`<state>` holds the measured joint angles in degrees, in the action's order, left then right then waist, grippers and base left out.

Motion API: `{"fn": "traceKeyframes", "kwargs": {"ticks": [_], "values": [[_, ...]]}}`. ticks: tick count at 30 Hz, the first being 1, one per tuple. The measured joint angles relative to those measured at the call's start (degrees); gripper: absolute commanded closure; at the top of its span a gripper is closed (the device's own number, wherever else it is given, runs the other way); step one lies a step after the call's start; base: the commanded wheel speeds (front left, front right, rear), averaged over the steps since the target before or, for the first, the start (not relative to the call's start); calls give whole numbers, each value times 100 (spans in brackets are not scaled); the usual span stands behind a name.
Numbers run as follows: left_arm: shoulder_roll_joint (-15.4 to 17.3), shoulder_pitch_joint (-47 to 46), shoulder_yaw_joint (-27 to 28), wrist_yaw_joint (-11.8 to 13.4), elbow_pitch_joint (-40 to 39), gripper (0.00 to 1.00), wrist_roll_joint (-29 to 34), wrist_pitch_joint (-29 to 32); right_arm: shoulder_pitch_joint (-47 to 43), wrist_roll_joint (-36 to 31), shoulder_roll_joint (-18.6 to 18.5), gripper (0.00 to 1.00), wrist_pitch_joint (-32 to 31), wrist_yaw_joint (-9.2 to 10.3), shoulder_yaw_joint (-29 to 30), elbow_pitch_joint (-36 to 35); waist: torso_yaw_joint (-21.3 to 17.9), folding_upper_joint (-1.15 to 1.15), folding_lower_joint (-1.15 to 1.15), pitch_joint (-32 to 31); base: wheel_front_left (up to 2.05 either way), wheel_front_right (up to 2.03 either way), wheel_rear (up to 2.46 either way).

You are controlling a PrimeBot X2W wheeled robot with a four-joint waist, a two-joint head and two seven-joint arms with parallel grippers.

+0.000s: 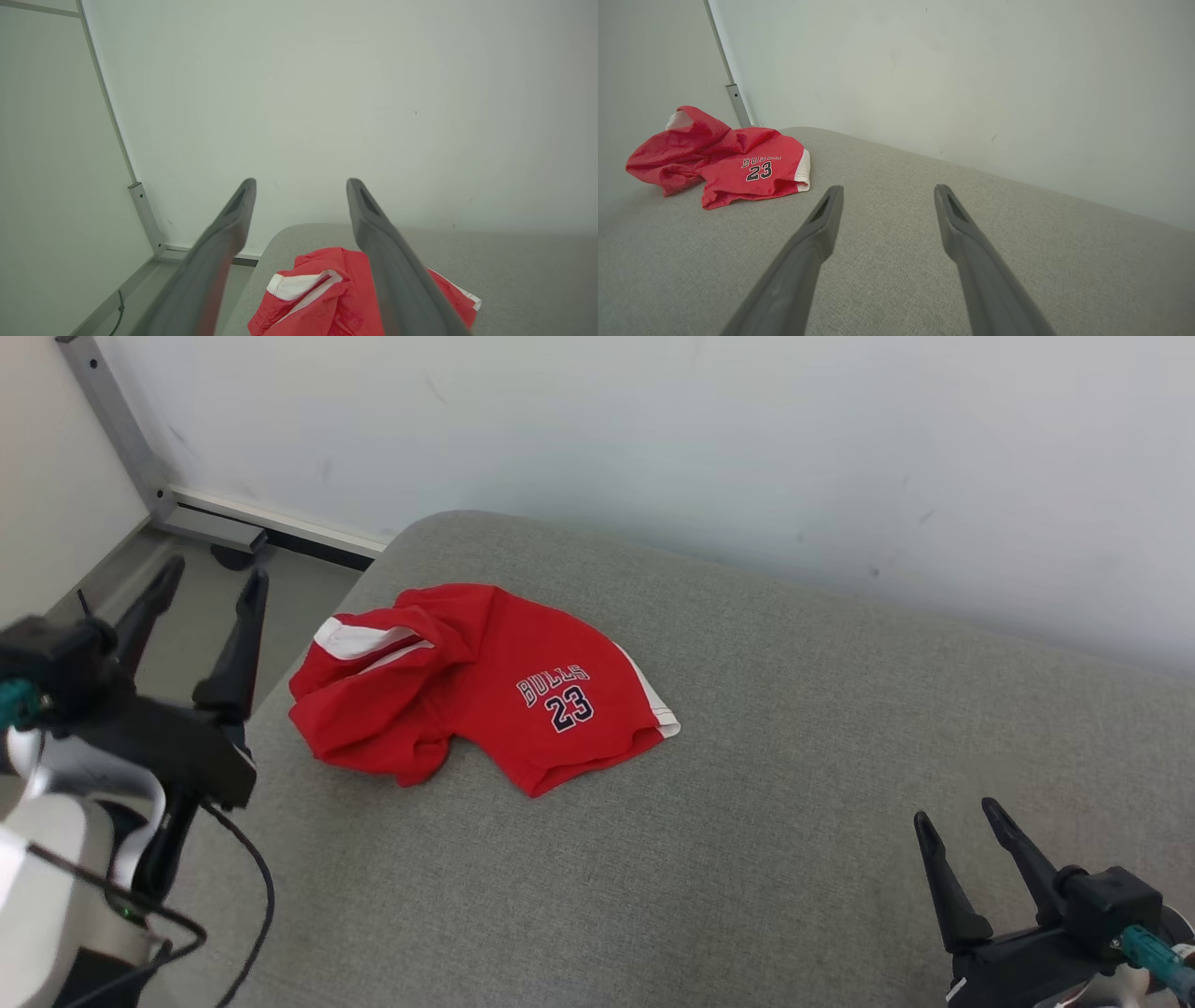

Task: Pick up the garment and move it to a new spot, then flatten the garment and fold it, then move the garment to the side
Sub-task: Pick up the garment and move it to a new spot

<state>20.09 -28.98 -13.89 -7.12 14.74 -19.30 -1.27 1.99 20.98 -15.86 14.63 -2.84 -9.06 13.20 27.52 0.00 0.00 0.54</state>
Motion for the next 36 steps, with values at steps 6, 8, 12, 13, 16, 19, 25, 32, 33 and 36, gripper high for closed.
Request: {"fn": "traceKeyframes", "kwargs": {"ticks": [6, 8, 12, 13, 16, 19, 25, 32, 33, 36], "values": [[104, -893, -83, -5, 934, 0, -479, 593, -46, -149, -122, 0, -9, 15, -62, -189, -209, 0, 0, 149, 0, 0, 0], [105, -1160, -92, -38, 1285, 0, -727, 797, -18, -175, -193, 0, -57, 15, -63, -247, -298, 0, 0, 224, 0, 0, 0], [250, -1589, -305, -45, 1858, 0, -1322, 1291, 126, -268, -290, 0, -159, 14, -124, -390, -494, 0, 0, 396, 0, 0, 0], [316, -1656, -410, -45, 1975, 0, -1427, 1422, 186, -303, -307, 0, -167, 13, -136, -428, -549, 0, 0, 442, 0, 0, 0], [533, -1794, -716, -45, 2286, 0, -1648, 1822, 315, -388, -392, 0, -258, 13, -143, -532, -719, 0, 1, 574, 0, 0, 0], [687, -2002, -946, -45, 2527, 0, -1781, 2102, 385, -420, -482, 0, -314, 12, -141, -621, -896, 1, 1, 706, 0, 0, 0], [783, -2284, -1150, -45, 2897, 0, -1937, 2632, 474, -495, -628, 0, -417, 8, -103, -777, -1180, 0, 1, 918, 0, 0, 0], [778, -2406, -1495, -45, 3565, 0, -2039, 3352, 524, -504, -782, 0, -565, 8, -34, -901, -1471, 1, 1, 1182, 0, 0, 0], [790, -2433, -1548, -45, 3629, 0, -2023, 3426, 562, -514, -783, 0, -586, 8, -37, -929, -1508, 1, 1, 1206, 0, 0, 0], [824, -2449, -1686, -45, 3772, 0, -1998, 3597, 571, -536, -798, 0, -633, 8, -41, -1022, -1591, 0, 0, 1273, 0, 0, 0]]}}
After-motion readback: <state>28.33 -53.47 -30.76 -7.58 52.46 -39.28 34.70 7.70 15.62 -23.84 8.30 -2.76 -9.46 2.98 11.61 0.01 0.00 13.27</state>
